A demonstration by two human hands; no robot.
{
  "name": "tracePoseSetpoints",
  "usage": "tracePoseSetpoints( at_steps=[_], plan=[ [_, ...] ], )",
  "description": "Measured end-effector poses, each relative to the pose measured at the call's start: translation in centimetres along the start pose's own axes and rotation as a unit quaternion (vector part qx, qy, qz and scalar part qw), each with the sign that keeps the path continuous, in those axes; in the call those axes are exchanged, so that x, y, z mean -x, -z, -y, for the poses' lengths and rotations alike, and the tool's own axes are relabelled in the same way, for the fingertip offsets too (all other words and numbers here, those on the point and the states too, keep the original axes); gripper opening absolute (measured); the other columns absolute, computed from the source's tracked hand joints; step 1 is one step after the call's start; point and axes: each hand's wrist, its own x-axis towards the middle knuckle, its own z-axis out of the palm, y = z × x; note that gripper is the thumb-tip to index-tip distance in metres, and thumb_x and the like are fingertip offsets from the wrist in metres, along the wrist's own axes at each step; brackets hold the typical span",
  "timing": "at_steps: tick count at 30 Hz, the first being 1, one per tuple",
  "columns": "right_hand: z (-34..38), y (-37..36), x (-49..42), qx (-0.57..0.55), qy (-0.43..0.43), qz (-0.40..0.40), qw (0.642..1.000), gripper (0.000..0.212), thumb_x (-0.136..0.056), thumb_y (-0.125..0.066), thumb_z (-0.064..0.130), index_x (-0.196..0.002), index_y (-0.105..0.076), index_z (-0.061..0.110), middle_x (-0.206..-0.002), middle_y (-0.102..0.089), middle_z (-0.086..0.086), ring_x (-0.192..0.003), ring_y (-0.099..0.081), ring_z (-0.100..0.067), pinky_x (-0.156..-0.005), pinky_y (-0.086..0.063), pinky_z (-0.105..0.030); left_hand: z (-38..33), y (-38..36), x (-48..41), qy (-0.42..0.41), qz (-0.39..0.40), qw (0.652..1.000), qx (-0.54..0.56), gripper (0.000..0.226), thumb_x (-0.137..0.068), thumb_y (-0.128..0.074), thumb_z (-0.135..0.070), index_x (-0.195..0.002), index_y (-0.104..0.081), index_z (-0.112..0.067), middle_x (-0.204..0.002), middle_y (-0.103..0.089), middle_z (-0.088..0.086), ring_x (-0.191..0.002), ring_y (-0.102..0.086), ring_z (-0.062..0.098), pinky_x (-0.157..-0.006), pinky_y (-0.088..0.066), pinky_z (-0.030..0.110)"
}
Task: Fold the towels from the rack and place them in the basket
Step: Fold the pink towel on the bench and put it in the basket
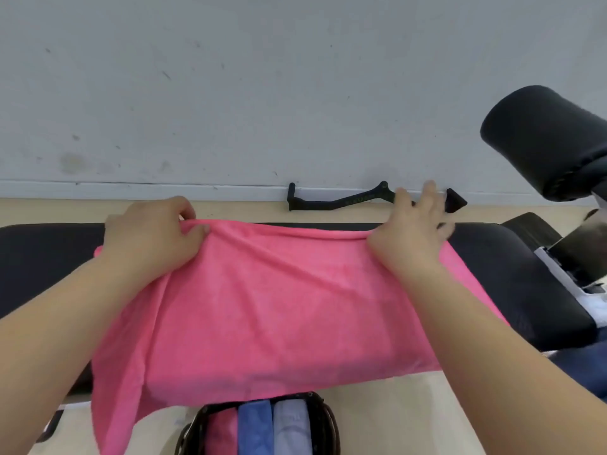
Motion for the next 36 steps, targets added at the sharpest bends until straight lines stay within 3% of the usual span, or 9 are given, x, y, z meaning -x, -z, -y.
tracePoseSetpoints(
  at_steps=[2, 5, 11, 18, 22, 27, 31, 33, 36],
  plan=[
    [2.8, 0.1, 1.3, -0.037, 0.13, -0.014, 0.991, 0.059, -0.077, -0.047, 0.015, -0.135, -0.057, 0.018, -0.153, -0.043, -0.013, -0.144, -0.036, -0.036, -0.113, -0.036, -0.053, 1.0, 0.9, 0.2, 0.038, 0.044, 0.998, -0.002, 0.024, -0.08, -0.056, -0.056, -0.091, -0.063, -0.035, -0.093, -0.064, -0.013, -0.1, -0.061, 0.026, -0.093, -0.05, 0.048],
    [6.4, -0.5, 3.6, -0.115, 0.221, 0.107, 0.962, 0.051, -0.09, -0.047, 0.013, -0.139, -0.06, 0.022, -0.141, -0.059, -0.001, -0.132, -0.053, -0.025, -0.106, -0.047, -0.045, 2.8, 2.8, 0.5, 0.095, 0.078, 0.992, 0.029, 0.03, -0.066, -0.052, -0.052, -0.085, -0.064, -0.033, -0.089, -0.064, -0.015, -0.09, -0.061, 0.021, -0.09, -0.052, 0.045],
    [8.0, -3.2, 2.4, -0.036, 0.179, 0.097, 0.978, 0.029, -0.092, -0.057, 0.02, -0.116, -0.074, 0.02, -0.117, -0.06, -0.012, -0.119, -0.052, -0.035, -0.099, -0.043, -0.038, 6.3, 3.0, 0.9, 0.106, 0.103, 0.982, 0.115, 0.015, -0.069, -0.063, -0.035, -0.073, -0.072, -0.024, -0.078, -0.073, -0.006, -0.079, -0.067, 0.017, -0.075, -0.06, 0.039],
    [9.4, -2.8, 1.1, -0.065, 0.098, 0.069, 0.991, 0.017, -0.089, -0.057, 0.017, -0.09, -0.07, 0.028, -0.094, -0.064, 0.004, -0.09, -0.056, -0.025, -0.072, -0.041, -0.033, 8.2, 2.0, -0.6, 0.105, -0.01, 0.99, 0.099, 0.008, -0.086, -0.067, -0.029, -0.078, -0.067, -0.029, -0.082, -0.067, -0.01, -0.082, -0.063, 0.018, -0.07, -0.051, 0.033],
    [9.5, -3.4, 1.2, -0.084, 0.074, 0.046, 0.993, 0.017, -0.091, -0.05, 0.02, -0.098, -0.065, 0.024, -0.104, -0.069, -0.001, -0.1, -0.061, -0.032, -0.074, -0.042, -0.037, 8.7, 1.4, -1.5, 0.103, -0.1, 0.985, 0.096, 0.009, -0.092, -0.066, -0.038, -0.089, -0.069, -0.03, -0.089, -0.065, -0.008, -0.088, -0.06, 0.022, -0.072, -0.049, 0.035],
    [11.3, -2.8, 3.1, -0.071, 0.13, 0.059, 0.987, 0.04, -0.097, -0.049, 0.025, -0.137, -0.053, 0.022, -0.129, -0.066, -0.007, -0.121, -0.059, -0.034, -0.085, -0.045, -0.042, 8.9, 1.3, -1.7, 0.051, -0.143, 0.967, 0.206, 0.051, -0.096, -0.066, -0.017, -0.146, -0.051, -0.019, -0.151, -0.041, 0.006, -0.123, -0.058, 0.024, -0.105, -0.047, 0.04],
    [14.6, -1.4, 7.6, -0.075, 0.257, 0.117, 0.956, 0.041, -0.097, -0.051, 0.036, -0.136, -0.06, 0.023, -0.134, -0.058, -0.008, -0.122, -0.058, -0.032, -0.097, -0.051, -0.045, 8.5, 2.1, 0.2, 0.001, -0.088, 0.987, 0.136, 0.047, -0.094, -0.064, -0.019, -0.14, -0.056, -0.015, -0.15, -0.044, 0.004, -0.129, -0.053, 0.022, -0.102, -0.042, 0.033],
    [15.6, -1.1, 10.3, -0.014, 0.285, 0.19, 0.94, 0.051, -0.098, -0.048, 0.052, -0.142, -0.054, 0.028, -0.146, -0.048, -0.007, -0.135, -0.048, -0.032, -0.107, -0.045, -0.05, 8.0, 2.2, 1.4, -0.033, -0.041, 0.994, 0.1, 0.047, -0.093, -0.065, -0.027, -0.138, -0.058, -0.016, -0.146, -0.049, 0.003, -0.13, -0.052, 0.022, -0.105, -0.042, 0.035],
    [15.1, -2.1, 13.3, 0.138, 0.271, 0.27, 0.914, 0.073, -0.097, -0.024, 0.073, -0.161, -0.014, 0.041, -0.172, -0.003, -0.006, -0.156, -0.005, -0.042, -0.118, -0.015, -0.071, 7.4, 1.5, 3.3, -0.054, 0.056, 0.996, 0.043, 0.062, -0.096, -0.058, -0.05, -0.15, -0.048, -0.021, -0.159, -0.04, 0.004, -0.148, -0.035, 0.024, -0.119, -0.034, 0.044]
  ],
)
